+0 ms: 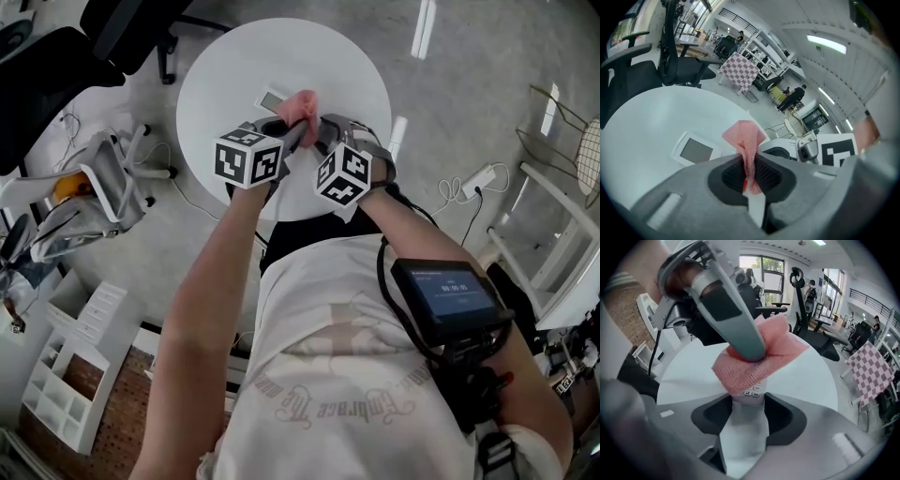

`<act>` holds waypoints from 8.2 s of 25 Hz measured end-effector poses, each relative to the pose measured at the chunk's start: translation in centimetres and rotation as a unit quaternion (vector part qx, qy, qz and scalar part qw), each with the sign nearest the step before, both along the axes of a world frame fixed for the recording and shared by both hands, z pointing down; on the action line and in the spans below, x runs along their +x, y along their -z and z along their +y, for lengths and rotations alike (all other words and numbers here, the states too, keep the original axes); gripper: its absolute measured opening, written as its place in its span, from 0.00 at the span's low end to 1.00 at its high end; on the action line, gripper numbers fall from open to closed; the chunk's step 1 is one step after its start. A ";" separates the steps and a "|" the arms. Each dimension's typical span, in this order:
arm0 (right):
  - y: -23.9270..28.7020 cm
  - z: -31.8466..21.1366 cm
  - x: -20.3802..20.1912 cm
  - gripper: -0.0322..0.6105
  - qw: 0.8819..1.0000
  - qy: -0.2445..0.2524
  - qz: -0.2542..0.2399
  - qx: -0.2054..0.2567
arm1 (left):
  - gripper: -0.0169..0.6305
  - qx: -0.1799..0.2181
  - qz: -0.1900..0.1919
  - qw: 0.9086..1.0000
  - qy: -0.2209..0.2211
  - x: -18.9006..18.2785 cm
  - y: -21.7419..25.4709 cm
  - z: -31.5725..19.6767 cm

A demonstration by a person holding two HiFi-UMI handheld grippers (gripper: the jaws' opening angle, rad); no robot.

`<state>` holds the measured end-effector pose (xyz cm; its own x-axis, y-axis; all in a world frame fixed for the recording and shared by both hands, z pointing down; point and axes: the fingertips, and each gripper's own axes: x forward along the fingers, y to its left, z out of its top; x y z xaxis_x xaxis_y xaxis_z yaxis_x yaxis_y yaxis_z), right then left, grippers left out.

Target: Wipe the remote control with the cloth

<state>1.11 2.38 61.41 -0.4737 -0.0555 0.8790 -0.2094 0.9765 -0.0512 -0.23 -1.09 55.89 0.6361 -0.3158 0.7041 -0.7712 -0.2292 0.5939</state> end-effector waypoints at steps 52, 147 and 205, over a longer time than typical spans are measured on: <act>1.1 -1.0 -0.7 0.38 0.998 0.066 -0.010 -0.011 | 0.05 -0.049 -0.189 0.981 0.016 -14.5 -3.9 -1.9; 17.0 0.6 -4.4 0.42 0.831 0.038 -0.293 -0.471 | 0.05 0.116 0.285 0.853 0.422 -3.5 9.1 10.2; 19.0 4.5 -3.2 0.41 0.811 0.140 -0.295 -0.486 | 0.06 0.109 0.372 0.845 0.369 -2.7 13.3 9.0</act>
<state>-2.09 6.90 42.37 -0.7023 0.7093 0.0597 0.3535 0.4204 -0.8357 -2.88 7.88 42.61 0.4501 -0.8902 0.0705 -0.1833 -0.0148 0.9830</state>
